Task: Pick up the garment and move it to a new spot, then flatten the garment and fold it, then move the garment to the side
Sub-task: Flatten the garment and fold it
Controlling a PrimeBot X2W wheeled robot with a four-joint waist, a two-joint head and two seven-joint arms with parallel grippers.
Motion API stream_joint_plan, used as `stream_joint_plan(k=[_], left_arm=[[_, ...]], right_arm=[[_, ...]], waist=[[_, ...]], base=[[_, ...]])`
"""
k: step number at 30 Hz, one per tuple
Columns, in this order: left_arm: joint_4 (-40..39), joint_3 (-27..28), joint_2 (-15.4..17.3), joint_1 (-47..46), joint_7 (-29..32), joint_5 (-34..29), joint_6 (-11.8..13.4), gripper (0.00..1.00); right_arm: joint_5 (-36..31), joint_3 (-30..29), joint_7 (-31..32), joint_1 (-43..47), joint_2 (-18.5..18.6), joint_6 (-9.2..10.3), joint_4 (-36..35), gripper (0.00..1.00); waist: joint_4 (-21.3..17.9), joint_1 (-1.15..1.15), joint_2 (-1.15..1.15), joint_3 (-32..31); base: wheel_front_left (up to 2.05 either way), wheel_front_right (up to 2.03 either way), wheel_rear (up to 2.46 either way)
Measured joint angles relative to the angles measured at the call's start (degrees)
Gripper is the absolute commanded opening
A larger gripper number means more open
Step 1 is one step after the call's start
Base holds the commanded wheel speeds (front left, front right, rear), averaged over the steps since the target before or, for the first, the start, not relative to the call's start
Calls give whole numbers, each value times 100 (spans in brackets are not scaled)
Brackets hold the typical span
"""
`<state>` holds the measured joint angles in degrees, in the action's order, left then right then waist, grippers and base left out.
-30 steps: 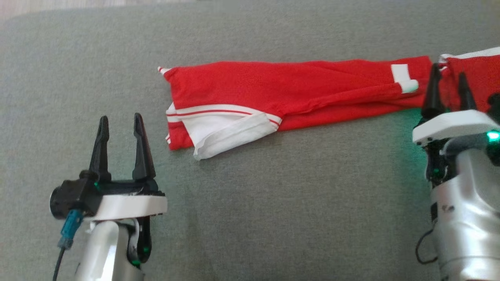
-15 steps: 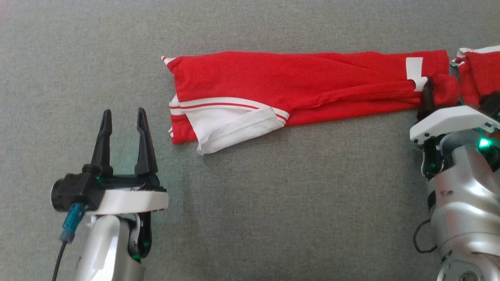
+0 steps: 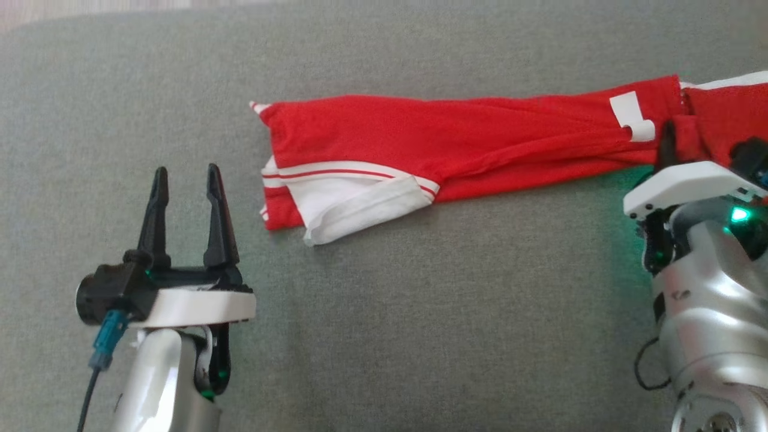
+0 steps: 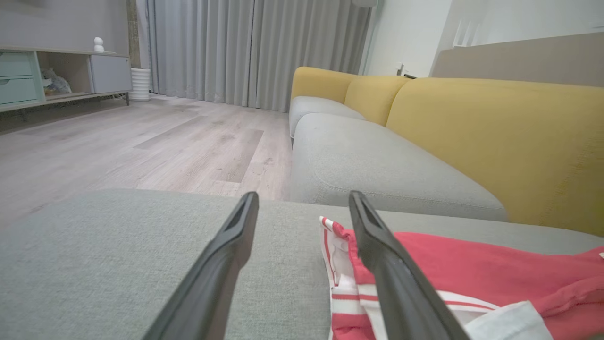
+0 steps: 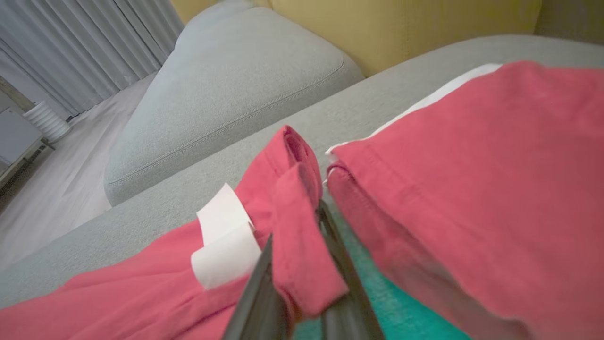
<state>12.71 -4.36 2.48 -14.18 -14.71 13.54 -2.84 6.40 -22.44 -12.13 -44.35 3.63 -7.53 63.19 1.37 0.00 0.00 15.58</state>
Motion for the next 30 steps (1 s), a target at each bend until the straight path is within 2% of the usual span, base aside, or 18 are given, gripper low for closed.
stream_joint_plan(k=[3, 9, 18, 22, 26, 30], left_arm=[[9, -22, -1, 72, 0, 4, -18, 100], [-34, -85, -2, 212, 0, 65, 33, 100], [-166, -127, -1, 323, 0, 160, 91, 100], [-172, -211, -1, 382, 0, 221, 94, 100], [-163, -393, -1, 387, 0, 265, 133, 100], [-157, -525, 0, 385, 0, 269, 183, 100]], right_arm=[[-105, -32, -5, 183, 103, 0, -171, 0], [-224, -346, 157, 467, 560, 0, -671, 0], [-219, 79, 579, 598, 98, 0, -1567, 0], [110, 649, 778, 764, -4, 0, -1836, 0], [1156, 1773, 820, 808, 3, 0, -1858, 0], [1935, 2930, 780, 862, -2, 0, -1878, 0]], waist=[[-53, 0, 0, -162], [-111, -1, 0, -455], [1, -1, 0, -809], [171, -1, 0, -961], [417, 0, 0, -1043], [672, 0, 0, -1068]], base=[[0, 0, 0], [0, 0, 0], [0, 0, 0], [0, 0, 0], [0, 0, 0], [0, 0, 0]])
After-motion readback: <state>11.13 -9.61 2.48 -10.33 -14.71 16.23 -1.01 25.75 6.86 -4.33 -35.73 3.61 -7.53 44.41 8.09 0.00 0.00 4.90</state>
